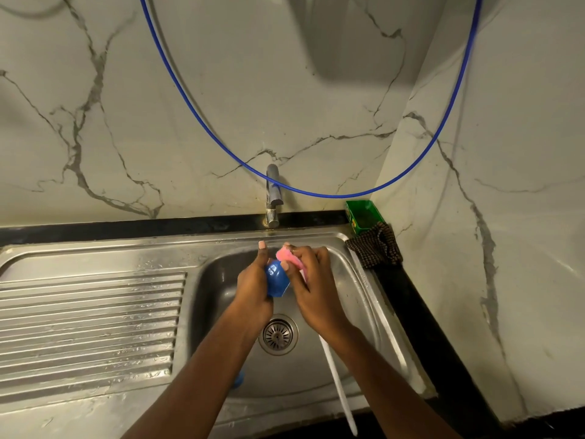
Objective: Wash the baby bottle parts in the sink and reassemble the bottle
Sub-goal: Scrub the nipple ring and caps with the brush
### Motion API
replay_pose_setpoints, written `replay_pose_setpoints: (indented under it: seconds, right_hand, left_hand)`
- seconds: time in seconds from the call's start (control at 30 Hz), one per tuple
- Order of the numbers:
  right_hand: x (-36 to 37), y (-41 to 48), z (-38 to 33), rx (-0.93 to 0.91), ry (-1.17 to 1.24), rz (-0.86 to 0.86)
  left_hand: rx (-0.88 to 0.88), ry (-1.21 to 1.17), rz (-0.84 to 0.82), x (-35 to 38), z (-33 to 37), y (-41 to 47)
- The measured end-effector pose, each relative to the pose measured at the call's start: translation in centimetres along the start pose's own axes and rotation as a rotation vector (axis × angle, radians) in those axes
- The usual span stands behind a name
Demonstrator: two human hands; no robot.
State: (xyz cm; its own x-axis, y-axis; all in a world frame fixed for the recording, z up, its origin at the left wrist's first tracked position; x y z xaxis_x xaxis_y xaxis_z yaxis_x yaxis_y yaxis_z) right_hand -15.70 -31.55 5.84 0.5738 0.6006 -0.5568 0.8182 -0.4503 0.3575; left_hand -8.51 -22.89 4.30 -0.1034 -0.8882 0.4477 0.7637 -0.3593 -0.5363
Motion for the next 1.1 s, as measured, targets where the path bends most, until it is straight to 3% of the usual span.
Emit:
replay_pose_setpoints:
  seconds: [0.13, 0.23, 0.3, 0.4, 0.53, 0.63, 0.87, 0.97, 1.1]
  right_hand:
    - [1.1, -1.1, -0.8, -0.113, 0.012, -0.113]
    - [0.8, -0.9, -0.1, -0.041, 0.046, -0.041]
    - [0.2, -0.4, 0.5, 0.057, 0.050, 0.005]
    - [0.1, 0.0, 1.2, 0.157, 0.097, -0.064]
    - [0.1, -0.1, 1.3, 0.224, 0.273, -0.183]
    - [-0.1, -0.4, 1.0, 0.193, 0.237, -0.204]
    - [-0.1, -1.0, 1.7, 0.085, 0.226, -0.149]
    - [0.1, -0.7, 2.2, 0.082, 0.174, -0.171]
    - [-0.1, -0.8, 1.7, 0.081, 0.022, -0.105]
  left_hand:
    - [-0.180, -0.093, -0.078, 0.3, -0.7, -0.5]
    - [-0.220, -0.094, -0.079, 0.0, -1.2, -0.4]
    - [-0.197, -0.081, -0.074, -0.2, -1.6, -0.4]
    - [-0.131, 0.001, -0.072, -0.2, -1.9, -0.3]
    - [0.043, 0.130, 0.003, -0.4, -1.5, 0.4]
    - [0.112, 0.197, 0.110, -0.4, -1.3, 0.5]
    - [-0.178, 0.055, -0.074, -0.9, -2.2, -1.0]
    - [-0.038, 0.022, -0.018, -1.3, -1.9, -1.1]
    - [0.133, 0.203, -0.034, -1.1, -1.7, -2.5]
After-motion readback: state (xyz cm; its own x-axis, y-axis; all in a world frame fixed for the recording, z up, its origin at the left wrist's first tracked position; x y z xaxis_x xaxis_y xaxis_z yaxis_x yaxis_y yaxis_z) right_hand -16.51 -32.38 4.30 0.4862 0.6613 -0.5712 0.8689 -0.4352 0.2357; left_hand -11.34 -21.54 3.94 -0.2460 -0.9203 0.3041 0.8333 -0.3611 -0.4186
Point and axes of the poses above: each hand's wrist, its own y-axis towards the middle knuckle, its own x-axis out of the palm, z = x × y, the point moved 2 cm from there along y, towards the middle knuckle, and after that the axes turned 2 degrees about -y, right-handed, at the moved point
